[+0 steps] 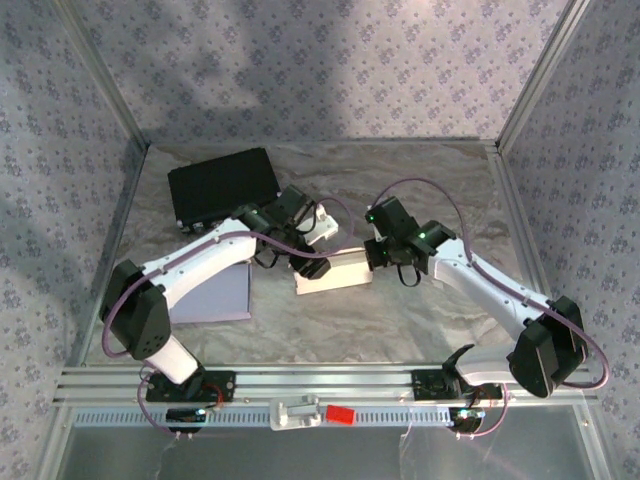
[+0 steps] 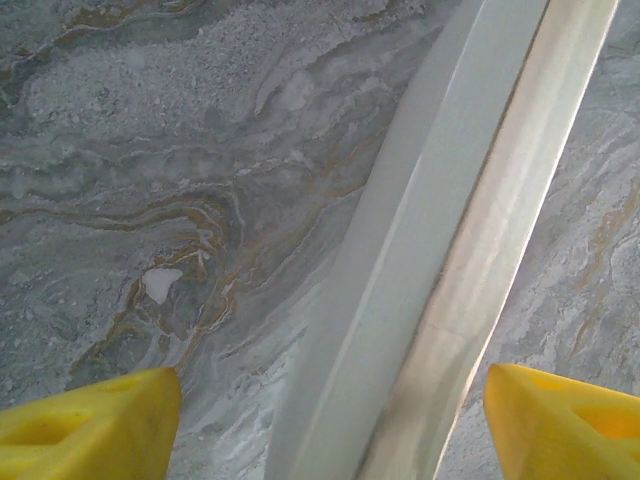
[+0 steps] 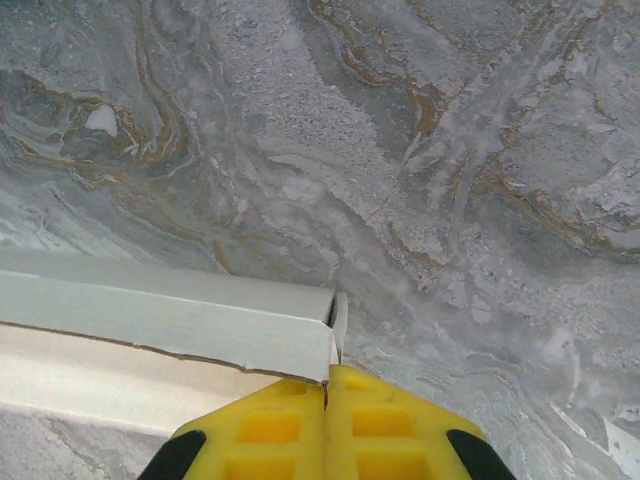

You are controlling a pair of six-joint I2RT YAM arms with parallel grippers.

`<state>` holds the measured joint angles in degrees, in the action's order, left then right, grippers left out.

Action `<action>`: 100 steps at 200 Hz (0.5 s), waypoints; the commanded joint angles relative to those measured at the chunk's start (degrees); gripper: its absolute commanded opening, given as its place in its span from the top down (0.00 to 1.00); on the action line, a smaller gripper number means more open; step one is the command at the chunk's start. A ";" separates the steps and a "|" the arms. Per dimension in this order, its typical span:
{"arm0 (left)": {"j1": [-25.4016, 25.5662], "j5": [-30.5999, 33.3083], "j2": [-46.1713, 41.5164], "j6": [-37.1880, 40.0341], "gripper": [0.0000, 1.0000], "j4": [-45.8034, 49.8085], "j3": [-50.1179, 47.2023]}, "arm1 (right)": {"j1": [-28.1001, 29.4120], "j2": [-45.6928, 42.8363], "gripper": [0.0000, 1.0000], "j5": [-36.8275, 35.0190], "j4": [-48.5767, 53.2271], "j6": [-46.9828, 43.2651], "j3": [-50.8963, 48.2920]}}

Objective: Fold the paper box

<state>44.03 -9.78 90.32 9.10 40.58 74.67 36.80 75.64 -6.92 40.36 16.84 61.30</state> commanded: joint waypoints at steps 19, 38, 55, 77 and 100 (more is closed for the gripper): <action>-2.20 2.74 -8.05 -7.91 0.23 -1.33 0.50 | 1.69 0.50 1.00 -4.13 2.95 3.53 2.40; -3.33 4.12 -11.93 -13.74 0.20 0.99 0.82 | 1.96 1.35 1.00 -4.38 4.13 4.01 3.40; -3.63 5.18 -14.96 -19.23 0.22 6.76 -0.38 | 2.05 2.05 1.00 -4.20 4.82 4.23 3.95; -4.15 3.82 -16.68 -26.83 0.31 13.77 -2.45 | 2.26 2.06 1.00 -4.01 4.82 4.78 3.79; -3.83 1.52 -17.61 -31.62 0.41 13.76 -4.96 | 2.67 1.53 1.00 -3.81 4.04 4.78 2.47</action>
<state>40.12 -6.20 72.86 -13.04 48.90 72.60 38.70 77.38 -9.78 42.92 20.38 63.48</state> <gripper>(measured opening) 0.632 0.052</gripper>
